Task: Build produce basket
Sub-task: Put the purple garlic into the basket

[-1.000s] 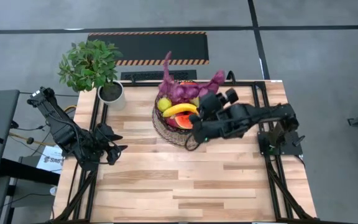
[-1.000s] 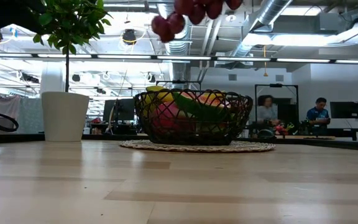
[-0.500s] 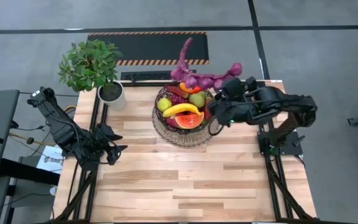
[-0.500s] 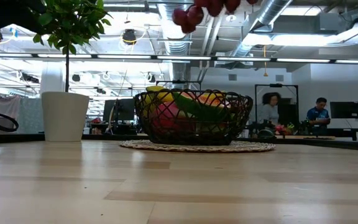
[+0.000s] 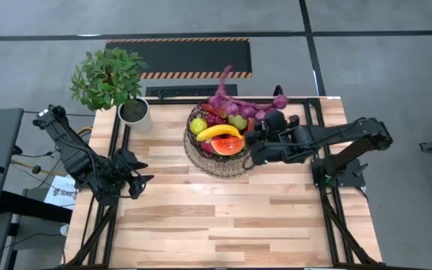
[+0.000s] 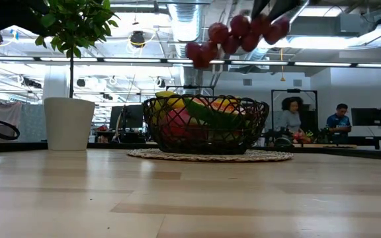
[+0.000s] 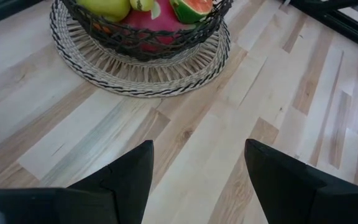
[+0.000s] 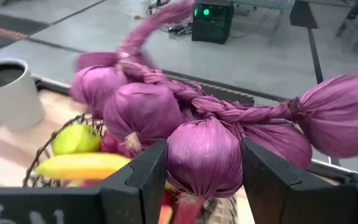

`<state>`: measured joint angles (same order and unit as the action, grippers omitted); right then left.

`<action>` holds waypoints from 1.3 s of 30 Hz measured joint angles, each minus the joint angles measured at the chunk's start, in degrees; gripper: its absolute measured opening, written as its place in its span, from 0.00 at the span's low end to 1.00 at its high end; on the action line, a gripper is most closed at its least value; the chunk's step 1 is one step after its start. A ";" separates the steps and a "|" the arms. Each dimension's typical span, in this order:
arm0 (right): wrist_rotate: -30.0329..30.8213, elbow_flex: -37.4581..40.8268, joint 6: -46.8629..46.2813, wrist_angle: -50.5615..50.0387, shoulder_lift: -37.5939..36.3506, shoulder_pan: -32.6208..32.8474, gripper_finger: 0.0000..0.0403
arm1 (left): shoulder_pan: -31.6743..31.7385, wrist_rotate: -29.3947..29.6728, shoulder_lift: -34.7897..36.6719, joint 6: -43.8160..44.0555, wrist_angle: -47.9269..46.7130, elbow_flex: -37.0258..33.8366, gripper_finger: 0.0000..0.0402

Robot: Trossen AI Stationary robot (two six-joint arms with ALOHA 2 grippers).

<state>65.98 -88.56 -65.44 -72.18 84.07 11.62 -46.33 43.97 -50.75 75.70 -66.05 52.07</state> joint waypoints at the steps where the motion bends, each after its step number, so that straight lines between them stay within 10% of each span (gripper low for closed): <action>1: -0.02 1.04 0.67 2.61 0.28 -0.62 0.48 | 0.00 0.00 0.01 0.00 -0.01 0.00 0.59; 19: -9.65 15.15 18.69 37.92 2.50 -3.37 0.47 | 0.01 -0.21 -0.01 0.57 0.01 0.00 0.59; 39: -20.86 27.05 26.68 49.21 2.48 -0.72 0.48 | 0.02 -0.04 -0.01 0.63 0.01 0.00 0.59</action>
<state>45.12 -61.51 -38.76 -22.97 86.54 10.90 -46.31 43.92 -50.76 76.34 -66.04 52.07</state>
